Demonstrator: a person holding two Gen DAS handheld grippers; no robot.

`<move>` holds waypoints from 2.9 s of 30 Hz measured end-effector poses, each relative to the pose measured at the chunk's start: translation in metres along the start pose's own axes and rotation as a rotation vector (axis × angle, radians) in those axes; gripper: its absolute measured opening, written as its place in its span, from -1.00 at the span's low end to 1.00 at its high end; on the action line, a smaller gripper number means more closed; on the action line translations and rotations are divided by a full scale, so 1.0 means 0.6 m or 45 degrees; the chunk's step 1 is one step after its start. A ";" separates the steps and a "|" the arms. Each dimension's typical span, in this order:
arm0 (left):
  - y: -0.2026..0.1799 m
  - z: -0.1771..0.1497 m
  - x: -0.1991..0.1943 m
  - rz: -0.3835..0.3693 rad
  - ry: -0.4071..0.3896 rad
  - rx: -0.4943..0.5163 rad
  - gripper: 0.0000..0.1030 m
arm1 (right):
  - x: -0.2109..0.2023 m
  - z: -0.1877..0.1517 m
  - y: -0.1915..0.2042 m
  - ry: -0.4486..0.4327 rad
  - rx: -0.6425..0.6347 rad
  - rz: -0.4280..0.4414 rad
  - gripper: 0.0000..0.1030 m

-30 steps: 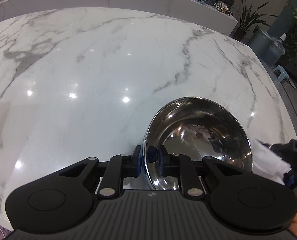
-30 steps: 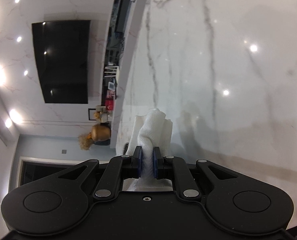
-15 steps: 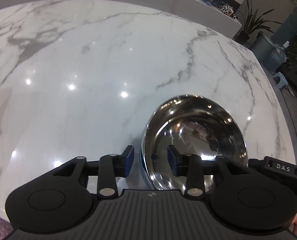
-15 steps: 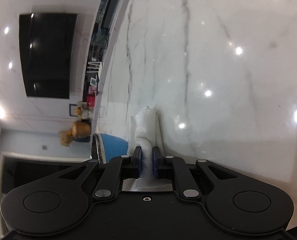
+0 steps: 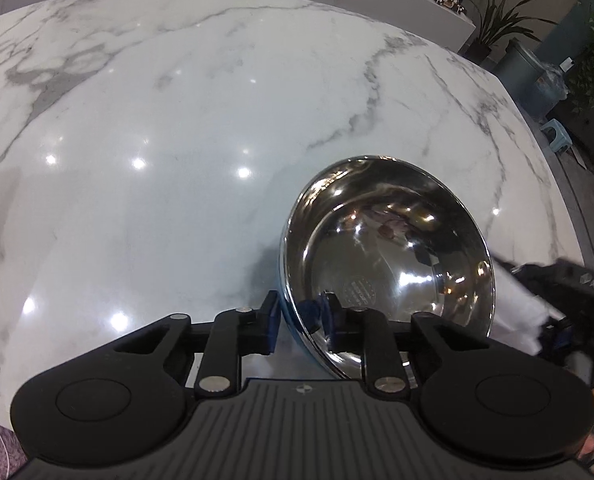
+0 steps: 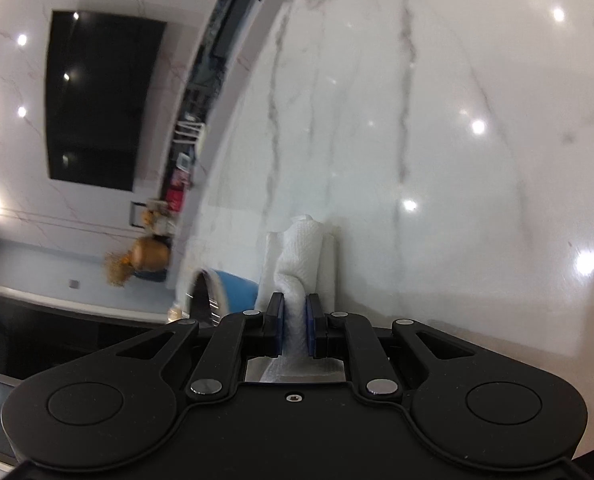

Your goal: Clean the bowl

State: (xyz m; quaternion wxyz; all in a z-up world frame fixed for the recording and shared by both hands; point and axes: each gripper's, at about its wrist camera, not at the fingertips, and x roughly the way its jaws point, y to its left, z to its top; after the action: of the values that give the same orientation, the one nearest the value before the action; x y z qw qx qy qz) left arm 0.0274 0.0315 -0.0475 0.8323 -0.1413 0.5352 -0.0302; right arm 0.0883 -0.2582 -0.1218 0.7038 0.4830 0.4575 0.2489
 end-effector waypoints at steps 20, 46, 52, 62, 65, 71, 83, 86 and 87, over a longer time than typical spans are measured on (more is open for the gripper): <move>-0.002 0.022 0.009 0.030 -0.019 0.021 -0.62 | 0.004 0.003 -0.030 0.056 0.061 0.001 -0.80; 0.009 0.009 0.002 0.009 0.005 -0.001 -0.65 | 0.009 0.087 -0.047 0.424 0.038 0.271 -0.80; 0.005 0.012 0.004 0.019 0.000 0.003 -0.65 | 0.002 0.097 -0.033 0.512 -0.075 0.265 -0.80; 0.004 0.026 0.007 0.065 -0.008 0.014 -0.60 | 0.024 0.070 -0.036 0.542 -0.148 0.117 -0.84; 0.005 0.026 0.008 0.072 -0.012 0.008 -0.60 | 0.028 0.062 -0.035 0.544 -0.175 0.093 -0.83; 0.015 0.022 0.003 0.054 0.015 -0.074 -0.49 | 0.026 0.057 -0.024 0.541 -0.220 0.048 -0.83; 0.017 0.004 -0.012 0.048 0.042 -0.034 -0.66 | 0.028 0.051 -0.015 0.521 -0.227 0.021 -0.82; 0.014 0.009 -0.010 0.064 0.033 -0.011 -0.68 | 0.029 0.054 -0.003 0.510 -0.245 0.017 -0.80; 0.013 0.011 -0.009 0.069 0.029 -0.004 -0.69 | 0.026 0.056 0.000 0.501 -0.247 0.024 -0.80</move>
State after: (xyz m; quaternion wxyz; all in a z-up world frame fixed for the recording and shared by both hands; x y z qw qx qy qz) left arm 0.0300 0.0415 -0.0425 0.8263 -0.1277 0.5484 -0.0083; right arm 0.1249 -0.2610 -0.1243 0.6417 0.3594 0.5555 0.3879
